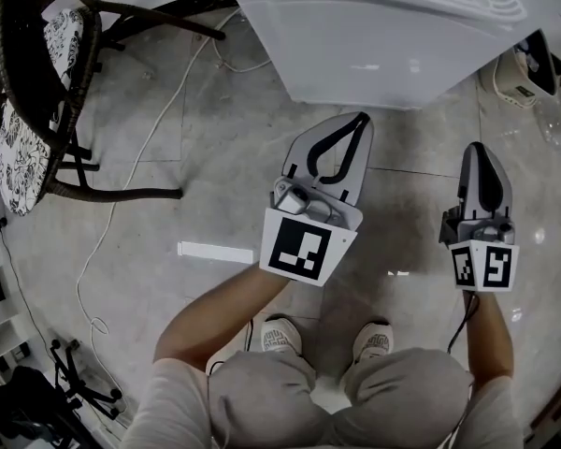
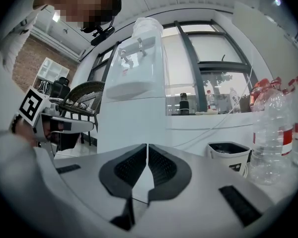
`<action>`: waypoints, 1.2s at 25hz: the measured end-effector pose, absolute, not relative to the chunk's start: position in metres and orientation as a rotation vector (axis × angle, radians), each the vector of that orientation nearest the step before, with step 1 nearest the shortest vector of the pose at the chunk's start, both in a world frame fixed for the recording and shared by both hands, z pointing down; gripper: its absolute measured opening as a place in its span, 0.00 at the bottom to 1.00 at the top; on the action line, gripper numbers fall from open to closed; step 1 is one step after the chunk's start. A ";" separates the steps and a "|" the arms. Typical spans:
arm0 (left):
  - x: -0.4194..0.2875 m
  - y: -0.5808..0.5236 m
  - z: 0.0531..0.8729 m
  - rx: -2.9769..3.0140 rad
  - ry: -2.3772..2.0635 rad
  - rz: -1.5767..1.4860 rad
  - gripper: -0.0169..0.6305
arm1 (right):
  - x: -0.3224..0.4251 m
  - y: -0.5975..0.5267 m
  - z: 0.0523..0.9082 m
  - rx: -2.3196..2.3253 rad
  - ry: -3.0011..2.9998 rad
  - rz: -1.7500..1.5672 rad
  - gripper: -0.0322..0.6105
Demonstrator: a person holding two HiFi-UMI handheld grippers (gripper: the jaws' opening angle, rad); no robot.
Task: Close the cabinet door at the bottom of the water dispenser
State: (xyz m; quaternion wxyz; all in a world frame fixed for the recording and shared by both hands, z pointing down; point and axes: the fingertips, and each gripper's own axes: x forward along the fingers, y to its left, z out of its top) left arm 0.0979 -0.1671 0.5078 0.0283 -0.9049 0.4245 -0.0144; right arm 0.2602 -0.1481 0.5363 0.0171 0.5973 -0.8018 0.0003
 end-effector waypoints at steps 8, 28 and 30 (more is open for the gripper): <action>0.076 -0.158 0.492 -2.798 1.369 0.008 0.04 | 0.255 -0.143 0.508 1.857 -2.546 -0.009 0.09; 0.011 -0.071 0.130 -2.615 1.519 0.099 0.04 | 0.286 -0.059 0.154 1.963 -2.523 0.050 0.09; 0.001 -0.055 0.079 -2.611 1.571 0.094 0.04 | 0.291 -0.050 0.100 1.985 -2.503 0.057 0.09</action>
